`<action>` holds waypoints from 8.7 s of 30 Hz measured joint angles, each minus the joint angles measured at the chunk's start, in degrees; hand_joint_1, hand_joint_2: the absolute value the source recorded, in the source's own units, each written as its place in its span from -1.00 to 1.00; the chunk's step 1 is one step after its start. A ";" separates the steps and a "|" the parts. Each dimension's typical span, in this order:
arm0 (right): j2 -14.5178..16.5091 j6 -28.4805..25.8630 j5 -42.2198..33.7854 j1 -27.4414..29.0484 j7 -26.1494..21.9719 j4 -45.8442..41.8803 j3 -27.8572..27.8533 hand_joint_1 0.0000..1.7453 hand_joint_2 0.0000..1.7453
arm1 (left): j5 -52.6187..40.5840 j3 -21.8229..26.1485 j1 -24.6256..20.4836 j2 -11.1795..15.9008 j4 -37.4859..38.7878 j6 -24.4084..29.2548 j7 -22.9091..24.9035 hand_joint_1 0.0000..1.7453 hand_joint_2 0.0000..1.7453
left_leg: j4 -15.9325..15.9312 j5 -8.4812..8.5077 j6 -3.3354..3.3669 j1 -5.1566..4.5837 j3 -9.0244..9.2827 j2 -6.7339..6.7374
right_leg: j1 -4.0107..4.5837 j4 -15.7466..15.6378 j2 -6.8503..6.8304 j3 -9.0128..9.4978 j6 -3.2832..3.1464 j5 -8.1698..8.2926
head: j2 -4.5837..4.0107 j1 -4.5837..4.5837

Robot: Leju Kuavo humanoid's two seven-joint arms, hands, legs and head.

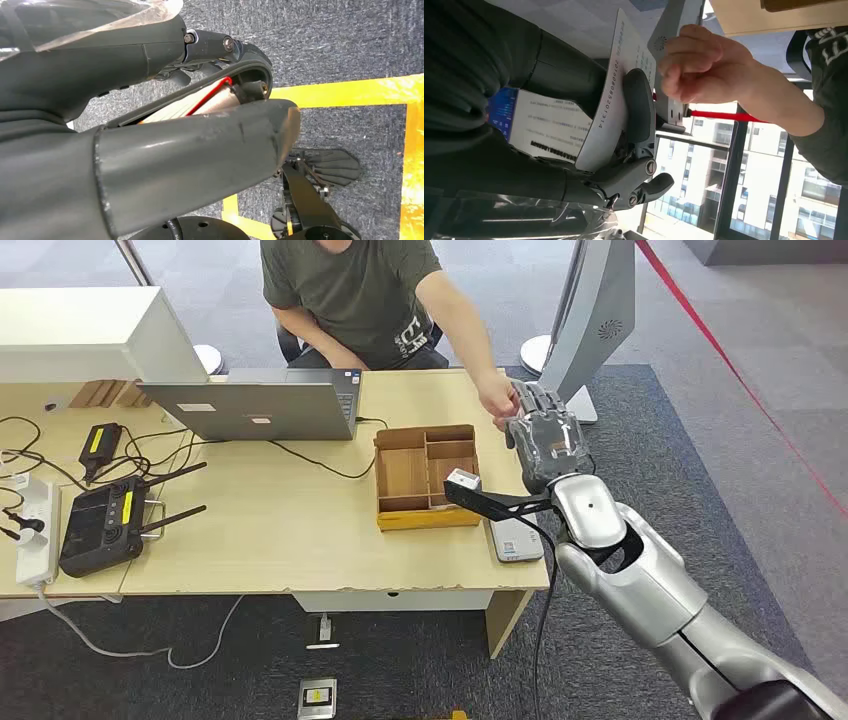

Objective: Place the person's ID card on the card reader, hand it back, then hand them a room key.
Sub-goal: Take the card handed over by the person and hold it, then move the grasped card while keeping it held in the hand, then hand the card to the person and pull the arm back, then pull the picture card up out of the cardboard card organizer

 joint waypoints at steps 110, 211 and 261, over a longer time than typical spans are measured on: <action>6.21 3.26 0.18 2.31 -1.62 15.33 -3.27 1.00 1.00 | -1.16 0.11 0.08 -0.19 0.01 1.59 0.86 -1.00 -1.00 | 0.01 0.04 -0.02 0.02 0.08 0.06 | 0.03 0.02 0.02 0.04 -0.04 0.06 | -0.01 -0.02; 1.50 -8.38 -22.21 13.52 -1.51 -4.97 -19.37 -1.00 -1.00 | -0.91 1.66 0.52 -0.96 0.02 2.20 1.98 -1.00 -1.00 | 0.02 -0.02 -0.04 0.07 0.02 0.06 | 0.07 -0.02 0.08 -0.03 -0.06 0.04 | -0.01 -0.01; 3.35 -8.39 -13.86 11.42 3.85 -3.91 4.07 -1.00 1.00 | -4.16 1.62 0.15 -0.51 0.00 1.44 0.70 -1.00 -1.00 | 0.00 -0.02 -0.05 0.08 -0.06 0.04 | 0.08 -0.01 0.04 -0.06 -0.08 -0.01 | -0.01 0.00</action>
